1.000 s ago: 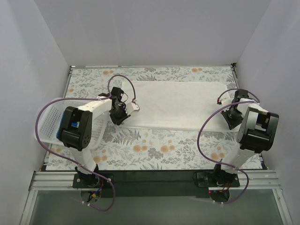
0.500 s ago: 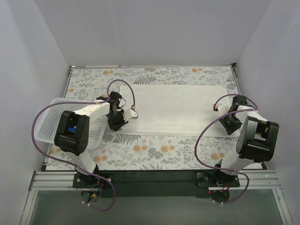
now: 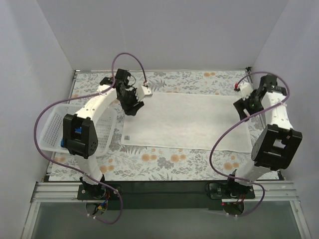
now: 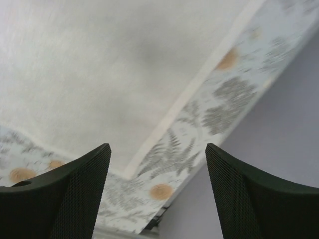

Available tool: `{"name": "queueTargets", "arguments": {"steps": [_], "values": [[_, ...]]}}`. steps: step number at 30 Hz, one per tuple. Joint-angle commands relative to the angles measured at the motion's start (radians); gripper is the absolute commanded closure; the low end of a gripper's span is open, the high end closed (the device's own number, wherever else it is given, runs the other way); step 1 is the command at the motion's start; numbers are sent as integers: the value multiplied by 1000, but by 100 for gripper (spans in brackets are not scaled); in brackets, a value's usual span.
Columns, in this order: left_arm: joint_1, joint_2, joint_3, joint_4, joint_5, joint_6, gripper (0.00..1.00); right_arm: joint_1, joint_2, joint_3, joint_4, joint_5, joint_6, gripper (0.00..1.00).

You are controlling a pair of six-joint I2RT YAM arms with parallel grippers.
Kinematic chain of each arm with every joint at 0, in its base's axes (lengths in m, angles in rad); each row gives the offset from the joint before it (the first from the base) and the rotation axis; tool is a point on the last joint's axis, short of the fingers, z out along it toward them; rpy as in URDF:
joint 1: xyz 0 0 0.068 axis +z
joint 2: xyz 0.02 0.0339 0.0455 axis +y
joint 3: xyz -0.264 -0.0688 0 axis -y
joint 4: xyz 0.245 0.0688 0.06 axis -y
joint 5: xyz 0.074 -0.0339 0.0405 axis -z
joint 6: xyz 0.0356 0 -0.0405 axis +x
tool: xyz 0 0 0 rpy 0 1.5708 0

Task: Roll the towels
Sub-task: Fold the towel

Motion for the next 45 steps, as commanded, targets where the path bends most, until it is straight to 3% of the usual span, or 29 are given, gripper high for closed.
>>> {"name": "queueTargets", "arguments": {"steps": [1, 5, 7, 14, 20, 26, 36, 43, 45], "values": [[8, 74, 186, 68, 63, -82, 54, -13, 127, 254, -7, -65, 64, 32], [23, 190, 276, 213, 28, -174, 54, -27, 348, 556, -2, -40, 188, 48], [34, 229, 302, 283, 16, -226, 54, -30, 470, 706, 11, -34, 228, 49], [103, 387, 418, 412, -10, -378, 55, -28, 714, 900, 108, -54, 336, 54], [157, 499, 517, 392, 16, -398, 53, -27, 771, 868, 162, -105, 325, 50], [174, 524, 520, 395, 25, -398, 52, -24, 809, 848, 217, -111, 331, 50], [191, 556, 541, 400, 54, -420, 41, -13, 878, 817, 238, -136, 325, 55], [192, 623, 595, 405, 74, -433, 41, -7, 880, 783, 246, -137, 314, 94], [192, 640, 607, 406, 83, -438, 42, -5, 876, 782, 245, -128, 307, 99]]}}
